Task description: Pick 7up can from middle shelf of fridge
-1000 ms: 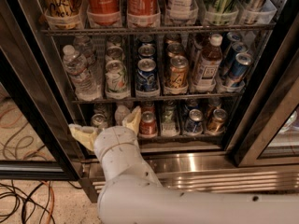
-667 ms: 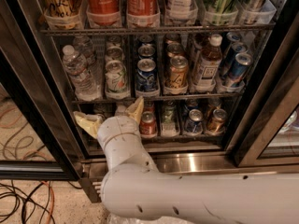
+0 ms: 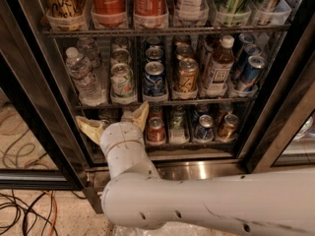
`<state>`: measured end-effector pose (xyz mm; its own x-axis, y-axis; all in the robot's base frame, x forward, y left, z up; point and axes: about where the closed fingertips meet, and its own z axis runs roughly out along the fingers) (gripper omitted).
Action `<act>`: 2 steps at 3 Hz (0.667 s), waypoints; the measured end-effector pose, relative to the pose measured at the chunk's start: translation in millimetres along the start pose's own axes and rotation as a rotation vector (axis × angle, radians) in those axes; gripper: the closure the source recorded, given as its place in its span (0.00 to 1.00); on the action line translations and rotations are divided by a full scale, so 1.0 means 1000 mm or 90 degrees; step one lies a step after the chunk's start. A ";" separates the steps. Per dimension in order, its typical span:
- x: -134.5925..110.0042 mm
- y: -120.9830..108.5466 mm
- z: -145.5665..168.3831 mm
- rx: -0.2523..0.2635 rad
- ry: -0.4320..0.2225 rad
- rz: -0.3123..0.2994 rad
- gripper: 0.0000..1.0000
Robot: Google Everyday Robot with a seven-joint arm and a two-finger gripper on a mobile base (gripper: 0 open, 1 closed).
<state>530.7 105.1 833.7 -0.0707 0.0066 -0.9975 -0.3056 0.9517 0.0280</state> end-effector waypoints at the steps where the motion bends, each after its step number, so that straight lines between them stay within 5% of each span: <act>1: 0.006 -0.001 0.021 0.022 -0.030 0.007 0.00; 2: 0.006 -0.001 0.033 0.042 -0.056 0.008 0.00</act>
Offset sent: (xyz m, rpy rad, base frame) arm 0.0444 0.0141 -0.0117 0.0484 -0.1251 -0.1078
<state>561.9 114.7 825.2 0.0105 0.0433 -0.9990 -0.2421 0.9694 0.0395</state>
